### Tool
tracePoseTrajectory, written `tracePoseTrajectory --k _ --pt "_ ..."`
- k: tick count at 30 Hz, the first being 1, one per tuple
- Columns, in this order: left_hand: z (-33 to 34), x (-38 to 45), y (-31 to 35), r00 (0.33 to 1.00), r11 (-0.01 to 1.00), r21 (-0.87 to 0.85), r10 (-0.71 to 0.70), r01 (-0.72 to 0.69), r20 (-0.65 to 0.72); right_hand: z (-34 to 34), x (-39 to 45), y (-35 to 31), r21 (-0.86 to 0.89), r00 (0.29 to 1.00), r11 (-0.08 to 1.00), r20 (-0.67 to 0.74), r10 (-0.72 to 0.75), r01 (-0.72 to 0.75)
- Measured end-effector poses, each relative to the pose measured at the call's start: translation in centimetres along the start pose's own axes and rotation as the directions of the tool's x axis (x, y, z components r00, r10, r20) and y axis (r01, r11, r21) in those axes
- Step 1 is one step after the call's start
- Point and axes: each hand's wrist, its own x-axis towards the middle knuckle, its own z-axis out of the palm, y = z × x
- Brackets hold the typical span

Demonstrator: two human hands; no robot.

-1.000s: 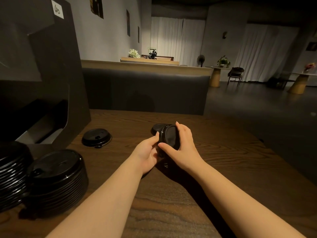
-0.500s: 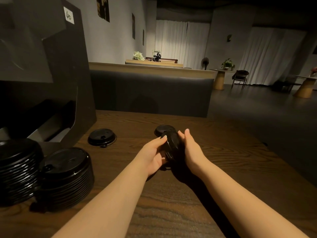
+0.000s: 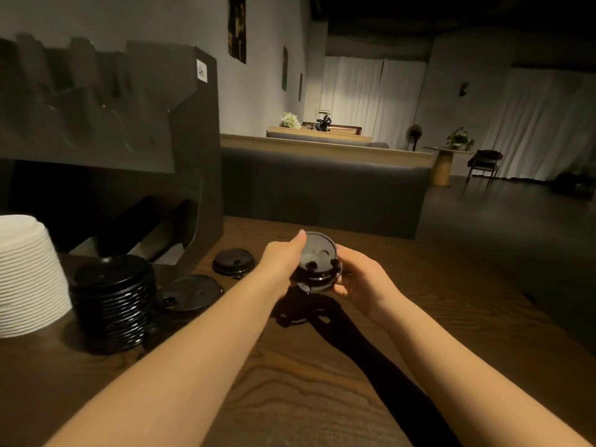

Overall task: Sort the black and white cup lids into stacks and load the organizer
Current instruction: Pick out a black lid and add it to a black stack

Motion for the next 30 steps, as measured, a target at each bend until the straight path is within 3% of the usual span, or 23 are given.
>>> tracePoseTrajectory --k 3,6,10,12,14,17,24,30 --pt "-3.8 -0.4 2.7 0.984 0.976 0.160 0.158 -0.144 -0.078 2.8 -0.6 -0.3 -0.003 0.990 1.000 0.139 -0.009 0.009" --pt "-7.8 -2.2 4.9 0.948 0.878 0.411 0.306 -0.245 -0.089 6.2 -1.3 -0.5 -0.001 0.976 1.000 0.217 0.028 -0.029" --pt "-12.2 -4.2 6.4 0.982 0.809 0.561 0.184 -0.175 0.041 9.5 -1.8 -0.6 0.062 0.977 0.995 0.207 0.059 -0.073" --pt "-13.4 -4.2 6.2 0.974 0.647 0.736 0.212 -0.197 0.074 11.2 -2.2 -0.2 0.012 0.980 0.998 0.188 0.062 -0.066" --pt "-14.0 -4.6 5.7 0.952 0.421 0.877 0.283 -0.230 0.114 12.7 -2.5 0.5 -0.070 0.988 0.995 0.136 0.078 -0.069" --pt "-15.3 -4.7 4.9 0.957 0.253 0.945 0.250 -0.208 0.144 14.0 -2.6 1.7 -0.296 0.996 0.955 0.086 0.037 -0.010" --pt "-16.6 -3.3 3.7 0.957 0.022 0.982 0.231 -0.189 0.178 16.3 -1.8 3.7 -0.613 0.998 0.788 0.032 -0.044 0.055" --pt "-16.6 -2.7 3.2 0.945 -0.070 0.977 0.249 -0.202 0.213 16.6 -2.0 3.8 -0.656 0.999 0.754 0.030 -0.029 0.042"
